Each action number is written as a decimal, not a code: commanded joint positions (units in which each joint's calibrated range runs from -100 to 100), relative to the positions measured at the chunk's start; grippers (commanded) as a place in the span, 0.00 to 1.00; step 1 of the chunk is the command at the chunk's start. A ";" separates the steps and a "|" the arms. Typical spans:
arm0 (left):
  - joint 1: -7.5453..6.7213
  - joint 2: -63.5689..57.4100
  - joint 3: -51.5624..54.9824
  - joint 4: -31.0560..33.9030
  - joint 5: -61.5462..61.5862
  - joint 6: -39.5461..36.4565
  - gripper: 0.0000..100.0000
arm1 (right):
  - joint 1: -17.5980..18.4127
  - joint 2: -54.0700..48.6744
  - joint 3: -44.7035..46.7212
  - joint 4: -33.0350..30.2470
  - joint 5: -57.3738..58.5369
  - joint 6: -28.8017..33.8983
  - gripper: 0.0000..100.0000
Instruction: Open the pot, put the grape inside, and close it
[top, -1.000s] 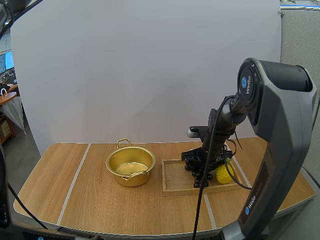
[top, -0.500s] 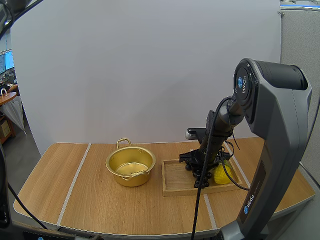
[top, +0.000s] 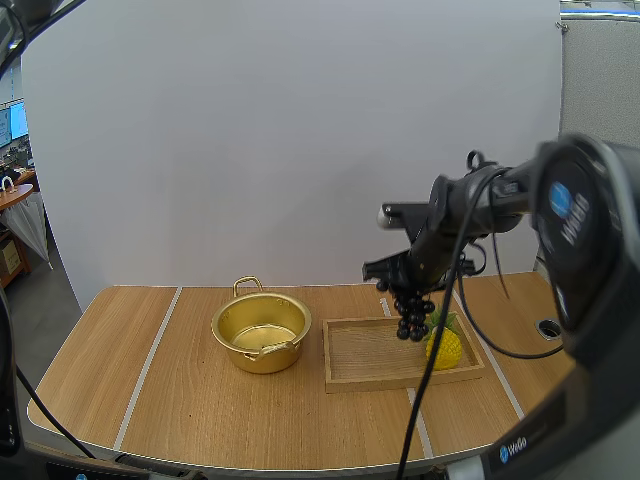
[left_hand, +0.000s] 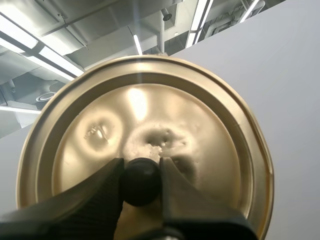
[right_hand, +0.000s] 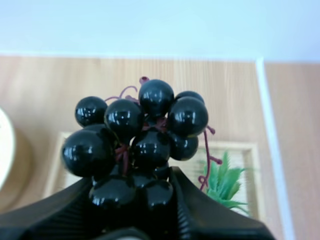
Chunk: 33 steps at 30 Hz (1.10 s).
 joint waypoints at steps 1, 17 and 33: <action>0.00 -0.56 -0.58 -0.16 -2.51 -0.86 0.00 | 1.13 -5.77 -4.38 -0.18 7.06 -0.67 0.00; 0.00 -0.56 -0.58 -0.16 -2.51 -0.86 0.00 | 17.62 -5.24 -20.43 3.99 18.62 -1.07 0.00; 0.00 -0.56 -0.58 -0.16 -2.51 -0.86 0.00 | 21.58 16.84 -23.93 3.68 11.10 -1.40 0.00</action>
